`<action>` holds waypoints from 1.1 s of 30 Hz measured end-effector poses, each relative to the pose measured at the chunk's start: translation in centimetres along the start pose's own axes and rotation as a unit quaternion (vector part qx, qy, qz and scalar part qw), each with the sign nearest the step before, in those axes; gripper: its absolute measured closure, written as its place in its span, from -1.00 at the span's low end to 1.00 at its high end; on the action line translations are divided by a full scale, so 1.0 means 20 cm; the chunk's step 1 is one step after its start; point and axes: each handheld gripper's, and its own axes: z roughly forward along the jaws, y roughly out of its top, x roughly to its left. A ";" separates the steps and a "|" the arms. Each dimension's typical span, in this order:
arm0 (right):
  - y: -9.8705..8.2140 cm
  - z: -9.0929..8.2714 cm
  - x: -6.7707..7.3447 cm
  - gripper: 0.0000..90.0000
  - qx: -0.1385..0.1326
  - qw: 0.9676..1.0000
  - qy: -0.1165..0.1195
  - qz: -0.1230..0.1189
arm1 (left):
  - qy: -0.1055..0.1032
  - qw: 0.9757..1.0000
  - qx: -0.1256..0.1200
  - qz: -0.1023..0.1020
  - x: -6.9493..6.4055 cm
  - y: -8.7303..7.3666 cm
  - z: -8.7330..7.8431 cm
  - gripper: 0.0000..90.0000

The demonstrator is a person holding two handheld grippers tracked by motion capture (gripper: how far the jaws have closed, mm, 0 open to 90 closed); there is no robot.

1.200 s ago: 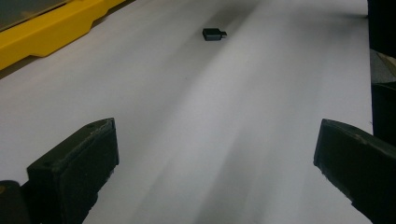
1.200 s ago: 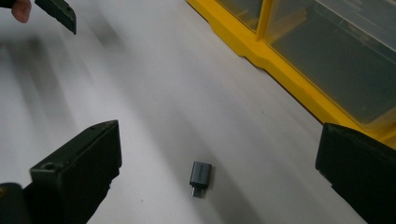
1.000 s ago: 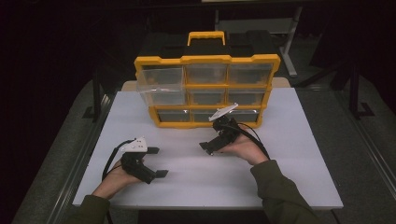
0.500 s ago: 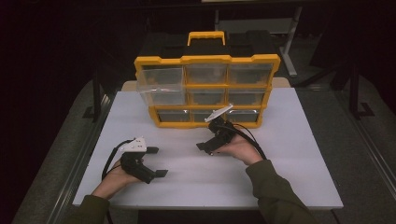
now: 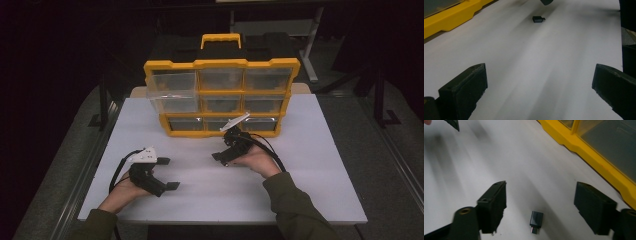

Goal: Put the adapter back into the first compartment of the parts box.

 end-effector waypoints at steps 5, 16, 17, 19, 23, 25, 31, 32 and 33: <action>-0.02 0.02 -0.01 -0.20 0.011 1.000 0.005 -0.002 | 0.000 1.000 -0.001 0.000 0.00 0.00 0.00 -1.00; -0.04 0.04 0.00 0.07 0.029 1.000 0.007 -0.008 | 0.004 1.000 -0.002 0.002 0.00 0.00 0.00 -1.00; -0.04 0.05 0.00 0.08 0.030 0.999 0.007 -0.009 | 0.004 1.000 -0.002 0.002 0.00 0.00 0.00 -1.00; -0.04 0.05 0.00 0.12 0.034 0.999 0.005 -0.011 | 0.005 1.000 -0.002 0.001 0.00 0.00 0.00 -1.00; -0.05 0.07 0.00 0.19 0.043 0.999 0.001 -0.012 | 0.006 1.000 -0.003 0.002 0.00 0.00 0.00 -1.00; -0.06 0.07 0.00 0.24 0.047 0.999 0.002 -0.014 | 0.006 1.000 -0.003 0.002 0.00 0.00 -0.01 -1.00; -0.07 0.09 0.00 0.34 0.060 0.998 0.003 -0.013 | 0.006 1.000 -0.004 0.002 0.00 0.00 -0.01 -1.00; -0.07 0.09 0.00 0.35 0.062 0.998 0.002 -0.013 | 0.006 1.000 -0.004 0.002 0.00 0.00 -0.01 -1.00; -0.07 0.10 0.00 0.36 0.064 0.998 0.001 -0.014 | 0.005 1.000 -0.004 0.002 0.00 0.00 -0.01 -1.00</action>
